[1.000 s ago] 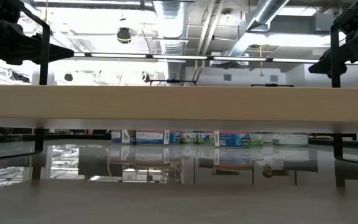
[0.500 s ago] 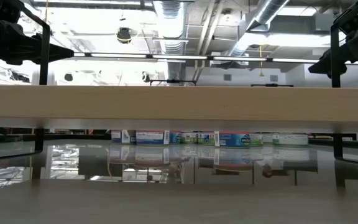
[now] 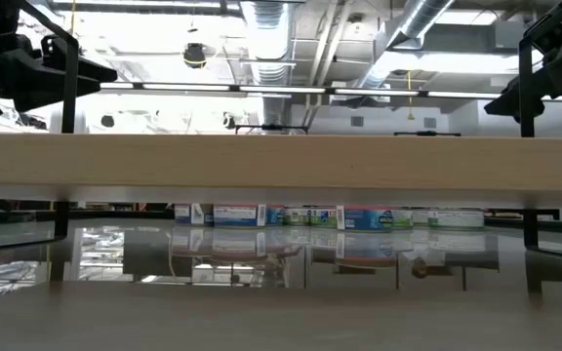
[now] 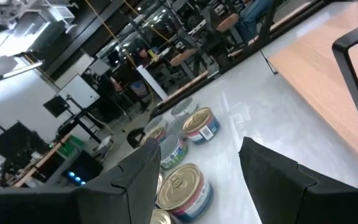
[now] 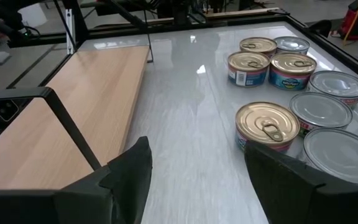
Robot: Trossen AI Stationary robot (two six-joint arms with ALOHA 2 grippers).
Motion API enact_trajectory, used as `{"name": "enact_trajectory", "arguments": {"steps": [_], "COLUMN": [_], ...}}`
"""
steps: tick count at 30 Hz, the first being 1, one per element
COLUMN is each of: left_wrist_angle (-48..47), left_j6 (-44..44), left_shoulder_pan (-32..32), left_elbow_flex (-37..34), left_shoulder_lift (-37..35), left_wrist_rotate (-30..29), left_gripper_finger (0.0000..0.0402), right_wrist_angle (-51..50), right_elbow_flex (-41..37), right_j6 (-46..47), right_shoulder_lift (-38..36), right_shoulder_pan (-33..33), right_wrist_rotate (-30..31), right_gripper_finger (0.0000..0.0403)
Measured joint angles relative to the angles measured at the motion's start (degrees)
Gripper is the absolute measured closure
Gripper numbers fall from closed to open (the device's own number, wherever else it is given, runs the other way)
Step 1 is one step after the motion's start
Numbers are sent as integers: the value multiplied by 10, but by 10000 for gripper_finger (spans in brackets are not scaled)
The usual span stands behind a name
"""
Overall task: Stack canned seafood by type on shelf
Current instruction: Put the blue tuna can on the shelf
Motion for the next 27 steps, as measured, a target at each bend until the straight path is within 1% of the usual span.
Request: {"name": "enact_trajectory", "arguments": {"steps": [5, 7, 10, 11, 13, 17, 20, 22, 24, 27], "left_wrist_angle": [21, 23, 25, 27, 28, 27, 28, 28, 26, 6], "left_j6": [-39, -117, -273, -310, -354, -396, -437, -465, -470, -466], "left_shoulder_pan": [1, 1, 1, 1, 1, 1, 1, 1, 1, 1], "left_elbow_flex": [0, 0, 0, 0, 0, 1, 1, 1, 1, 2], "left_shoulder_lift": [0, 0, 0, 0, 0, 0, 0, 0, 0, 0], "left_wrist_rotate": [-10, 5, 72, 91, 118, 156, 170, 170, 167, 151], "left_gripper_finger": [191, 191, 191, 191, 191, 191, 191, 191, 191, 191], "right_wrist_angle": [0, 0, 3, 4, 3, 6, 7, 14, 34, 91], "right_elbow_flex": [0, 0, 0, 0, 0, 0, 0, 0, 0, 0], "right_j6": [0, -7, -37, -40, -41, -41, -41, -44, -36, 29], "right_shoulder_lift": [0, 0, 0, 0, 0, 0, 0, 0, 0, 0], "right_shoulder_pan": [0, 0, 0, 0, 0, 0, 0, 0, 0, 0], "right_wrist_rotate": [0, 0, 0, 0, 0, 1, 1, 1, 1, 1], "right_gripper_finger": [121, 121, 121, 121, 121, 121, 121, 121, 121, 121]}}
